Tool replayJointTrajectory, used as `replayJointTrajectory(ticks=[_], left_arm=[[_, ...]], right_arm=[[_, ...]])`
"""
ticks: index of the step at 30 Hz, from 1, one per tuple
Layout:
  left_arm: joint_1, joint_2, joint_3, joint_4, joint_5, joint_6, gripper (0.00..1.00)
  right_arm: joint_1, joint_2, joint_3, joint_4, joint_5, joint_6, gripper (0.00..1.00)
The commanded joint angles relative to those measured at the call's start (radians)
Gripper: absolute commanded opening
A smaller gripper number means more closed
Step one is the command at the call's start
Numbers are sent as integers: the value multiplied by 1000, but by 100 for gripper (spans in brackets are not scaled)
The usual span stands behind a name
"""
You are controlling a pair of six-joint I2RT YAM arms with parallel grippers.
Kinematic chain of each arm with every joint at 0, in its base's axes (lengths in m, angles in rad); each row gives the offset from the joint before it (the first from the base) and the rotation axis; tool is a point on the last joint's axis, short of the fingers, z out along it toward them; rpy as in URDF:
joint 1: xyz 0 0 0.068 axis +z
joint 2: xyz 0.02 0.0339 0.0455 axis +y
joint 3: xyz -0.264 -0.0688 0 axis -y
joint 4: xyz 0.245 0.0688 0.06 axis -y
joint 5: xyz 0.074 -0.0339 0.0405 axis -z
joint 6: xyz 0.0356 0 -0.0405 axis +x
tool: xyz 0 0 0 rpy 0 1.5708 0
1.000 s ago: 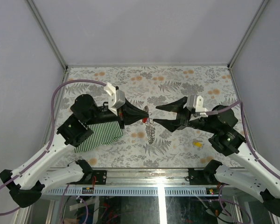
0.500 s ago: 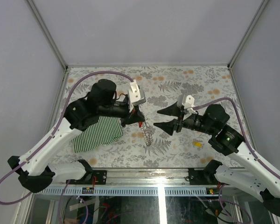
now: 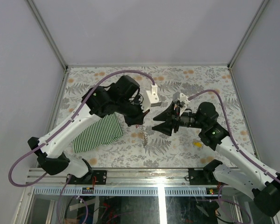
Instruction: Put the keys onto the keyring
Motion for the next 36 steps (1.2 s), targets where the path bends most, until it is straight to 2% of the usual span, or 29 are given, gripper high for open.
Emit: replayJointTrajectory(ticks=[1,9,16,20,25,36], left_arm=[[-67,34,93,-130,-159,-17,0],[-131,64,109,-168,-133,-22,0],[-140,62,121,-171,-85,-12,0],[-142,63,128,-170,-76,-9,0],[-144,64,138,-170,-59,-5,0],[-157,72,141,-175,-29,9,0]], right_arm=[[-6,27,-61,390,-129,164,58],[-6,88,-205,788,-82,281,52],[-3,200,-177,1030,-205,436,44],[29,228,-164,1025,-224,441,43],[86,224,-153,909,-184,334,38],[98,232,-140,856,-146,283,33]])
